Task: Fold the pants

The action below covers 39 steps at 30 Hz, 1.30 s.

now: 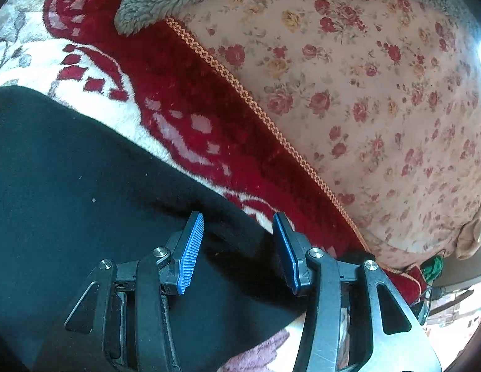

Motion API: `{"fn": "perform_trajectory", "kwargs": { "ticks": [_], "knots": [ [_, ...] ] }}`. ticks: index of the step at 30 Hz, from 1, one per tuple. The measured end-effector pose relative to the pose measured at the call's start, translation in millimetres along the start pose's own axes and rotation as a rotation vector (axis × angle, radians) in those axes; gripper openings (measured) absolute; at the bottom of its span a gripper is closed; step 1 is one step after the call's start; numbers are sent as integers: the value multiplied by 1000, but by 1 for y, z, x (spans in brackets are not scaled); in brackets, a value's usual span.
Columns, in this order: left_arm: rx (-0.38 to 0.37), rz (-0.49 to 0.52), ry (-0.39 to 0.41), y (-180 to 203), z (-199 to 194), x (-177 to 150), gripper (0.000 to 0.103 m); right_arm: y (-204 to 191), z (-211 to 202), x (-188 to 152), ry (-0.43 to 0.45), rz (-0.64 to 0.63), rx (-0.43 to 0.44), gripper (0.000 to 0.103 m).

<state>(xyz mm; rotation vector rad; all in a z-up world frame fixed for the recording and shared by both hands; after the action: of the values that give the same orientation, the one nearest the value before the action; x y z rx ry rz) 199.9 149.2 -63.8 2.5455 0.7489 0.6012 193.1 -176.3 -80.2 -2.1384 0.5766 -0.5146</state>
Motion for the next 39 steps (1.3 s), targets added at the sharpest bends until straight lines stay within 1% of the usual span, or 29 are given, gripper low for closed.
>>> {"fn": "perform_trajectory", "kwargs": {
  "ticks": [3,5,6,7,8,9,10,11,13,18,20,23,25,28,29,30,31,32,33,34,36,39],
  "knots": [
    [13,-5,2,0,5,2,45,0,4,7,14,1,-4,64],
    [8,-16,4,0,8,3,45,0,7,11,22,7,-1,62],
    [3,-19,8,-1,9,4,45,1,7,12,27,10,0,56],
    [-3,-20,13,-1,10,4,45,1,8,15,32,12,4,44],
    [-8,-16,22,-2,10,5,39,1,9,16,33,8,7,38],
    [-3,-9,28,-3,9,5,20,2,8,17,42,-2,2,26],
    [10,5,31,-4,10,5,9,3,6,18,57,-12,-7,19],
    [6,13,33,-4,9,5,9,4,3,19,70,-20,-9,16],
    [-14,22,36,-4,7,4,4,3,-2,21,87,-33,-1,12],
    [-25,38,62,-4,-8,2,2,-4,-14,22,101,-53,12,11],
    [-42,48,66,-2,-16,-2,2,-11,-25,21,114,-70,26,10],
    [-56,54,55,-2,-22,-9,2,-20,-40,16,122,-122,19,10],
    [-74,45,38,-2,-24,-13,2,-21,-47,12,123,-129,19,10],
    [-109,-21,4,-7,-26,-17,3,-20,-51,7,122,-131,24,11],
    [-113,-29,-5,-7,-26,-18,4,-18,-51,5,110,-114,33,11],
    [-102,-28,-5,-6,-26,-18,10,-14,-49,3,95,-84,42,15],
    [-93,-25,0,-6,-26,-17,25,-11,-48,2,88,-61,43,28],
    [-97,-33,4,-5,-26,-17,34,-7,-46,1,81,-32,45,39],
    [-108,-49,7,-5,-26,-16,50,-4,-46,1,82,-13,47,58],
    [-119,-72,10,-5,-26,-15,54,-1,-45,1,85,0,45,61],
    [-114,-104,8,-7,-23,-12,54,2,-41,3,81,-1,26,61],
    [-76,-115,-9,-8,-13,-9,54,2,-30,8,73,3,18,61]
  ]
}}
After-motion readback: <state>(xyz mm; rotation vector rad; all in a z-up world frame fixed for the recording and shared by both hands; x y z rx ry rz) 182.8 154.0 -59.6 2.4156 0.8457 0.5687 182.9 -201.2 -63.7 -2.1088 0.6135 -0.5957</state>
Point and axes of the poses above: each gripper's, at about its wrist camera, not at the fingertips, and z roughly the way its jaws point, y to its right, x to its top, the point moved 10 cm from there along z, roughly the way its jaws point, and after that the axes turned 3 degrees about x, right-handed, at the moved point
